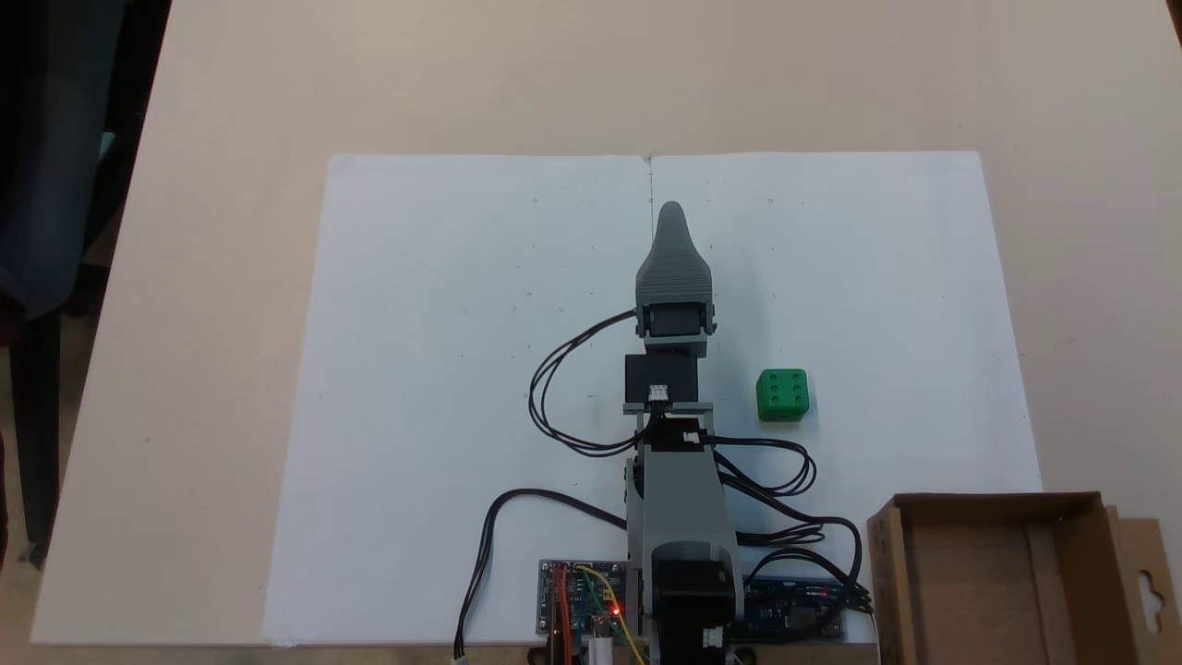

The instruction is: Grasp a green dice and put it in the bin.

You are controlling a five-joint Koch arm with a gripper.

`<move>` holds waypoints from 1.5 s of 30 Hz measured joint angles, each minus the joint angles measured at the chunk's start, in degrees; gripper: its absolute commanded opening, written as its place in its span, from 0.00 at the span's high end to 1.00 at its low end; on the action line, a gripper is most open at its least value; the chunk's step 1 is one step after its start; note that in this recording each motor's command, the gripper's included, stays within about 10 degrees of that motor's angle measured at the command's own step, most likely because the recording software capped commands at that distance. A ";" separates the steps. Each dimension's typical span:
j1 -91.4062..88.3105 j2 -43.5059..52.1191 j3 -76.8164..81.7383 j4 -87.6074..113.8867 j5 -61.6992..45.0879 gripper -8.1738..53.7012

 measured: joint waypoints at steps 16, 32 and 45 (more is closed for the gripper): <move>0.44 0.00 -11.51 18.72 0.00 0.20; 9.32 0.00 -29.88 72.77 0.00 0.20; 20.92 -2.46 -65.13 114.17 1.93 0.17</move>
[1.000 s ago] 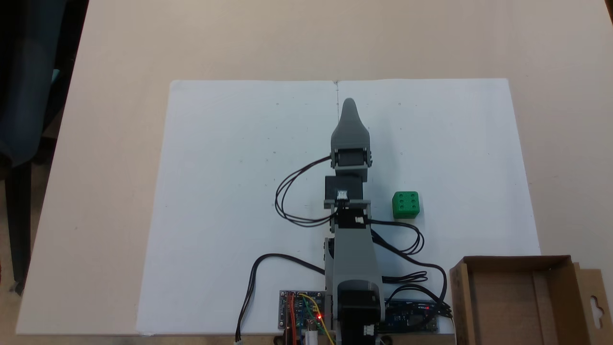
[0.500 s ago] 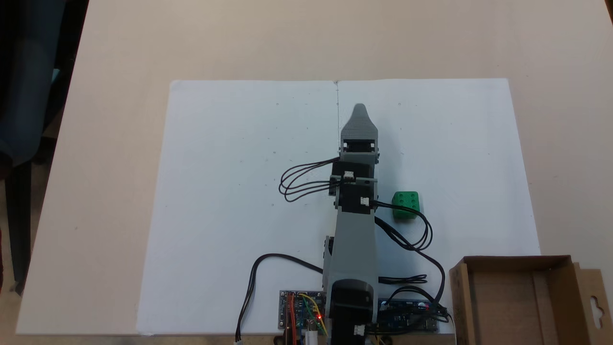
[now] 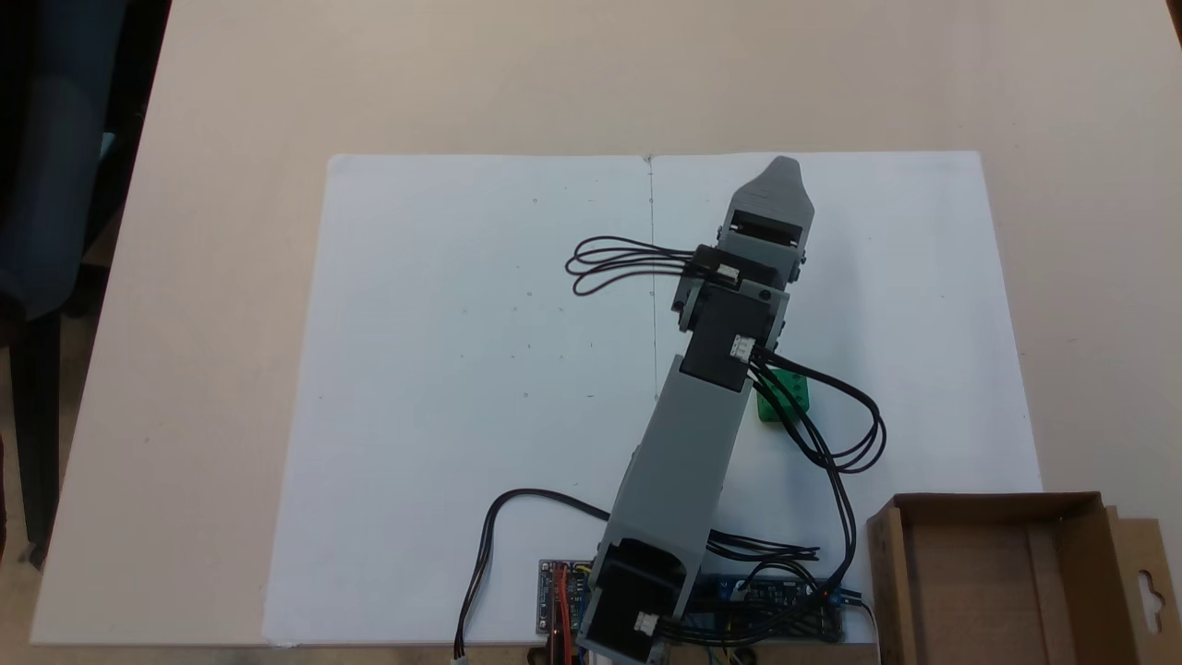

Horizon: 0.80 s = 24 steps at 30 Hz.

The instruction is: Grasp a green dice and put it in the bin.

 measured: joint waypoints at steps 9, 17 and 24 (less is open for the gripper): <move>3.78 -3.87 -3.43 26.19 -14.59 0.13; 5.54 -5.98 -0.44 35.42 -26.10 0.13; 5.89 -8.44 0.26 35.42 -29.97 0.15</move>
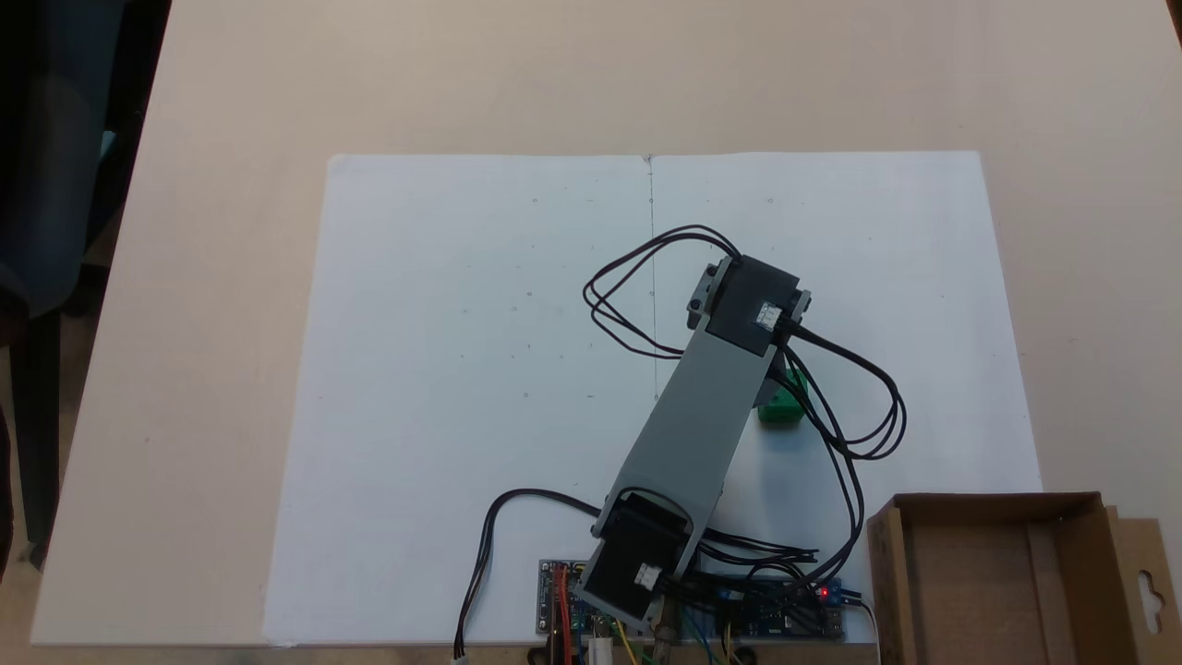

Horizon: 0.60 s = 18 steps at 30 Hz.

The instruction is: Grasp a green dice and put it in the bin.

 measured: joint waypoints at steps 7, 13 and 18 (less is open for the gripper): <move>4.13 -2.72 0.09 -0.53 -4.13 0.15; 7.56 -5.36 0.09 -0.62 -4.31 0.15; 10.99 -6.77 0.09 -0.62 -4.31 0.15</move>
